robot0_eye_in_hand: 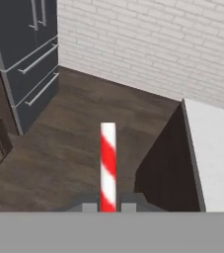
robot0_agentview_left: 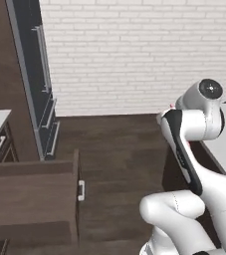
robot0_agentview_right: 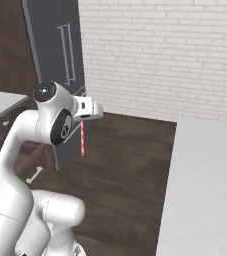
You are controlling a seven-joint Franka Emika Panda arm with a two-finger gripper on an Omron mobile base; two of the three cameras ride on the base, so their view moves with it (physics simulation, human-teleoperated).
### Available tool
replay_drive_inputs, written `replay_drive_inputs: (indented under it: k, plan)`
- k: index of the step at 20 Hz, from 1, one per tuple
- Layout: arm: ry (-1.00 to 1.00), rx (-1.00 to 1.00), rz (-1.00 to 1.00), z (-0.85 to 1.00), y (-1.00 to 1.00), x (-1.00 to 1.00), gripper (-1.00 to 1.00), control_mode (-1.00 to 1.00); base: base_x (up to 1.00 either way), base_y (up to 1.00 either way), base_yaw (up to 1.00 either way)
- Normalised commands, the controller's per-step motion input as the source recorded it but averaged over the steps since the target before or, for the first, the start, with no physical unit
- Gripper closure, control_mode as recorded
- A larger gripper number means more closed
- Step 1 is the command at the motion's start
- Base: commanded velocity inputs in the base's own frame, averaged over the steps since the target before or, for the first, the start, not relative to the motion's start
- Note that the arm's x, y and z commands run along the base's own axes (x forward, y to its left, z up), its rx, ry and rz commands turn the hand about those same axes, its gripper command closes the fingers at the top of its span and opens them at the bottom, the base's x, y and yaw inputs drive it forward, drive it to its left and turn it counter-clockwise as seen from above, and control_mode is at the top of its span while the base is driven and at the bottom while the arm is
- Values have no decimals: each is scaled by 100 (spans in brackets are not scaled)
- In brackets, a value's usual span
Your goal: Take a straw from the drawer in front and place it inside the glass cup on the dining counter.
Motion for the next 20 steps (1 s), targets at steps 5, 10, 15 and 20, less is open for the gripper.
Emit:
replay_drive_inputs:
  k: [5,10,15,20]
  plan:
    - [0,0,0,0,0,0,100,100,100,-7,-15]
    - [0,0,0,0,0,0,100,100,100,-10,-17]
    - [0,0,0,0,0,0,100,100,100,-6,-18]
    - [0,0,0,0,0,0,100,100,100,0,-22]
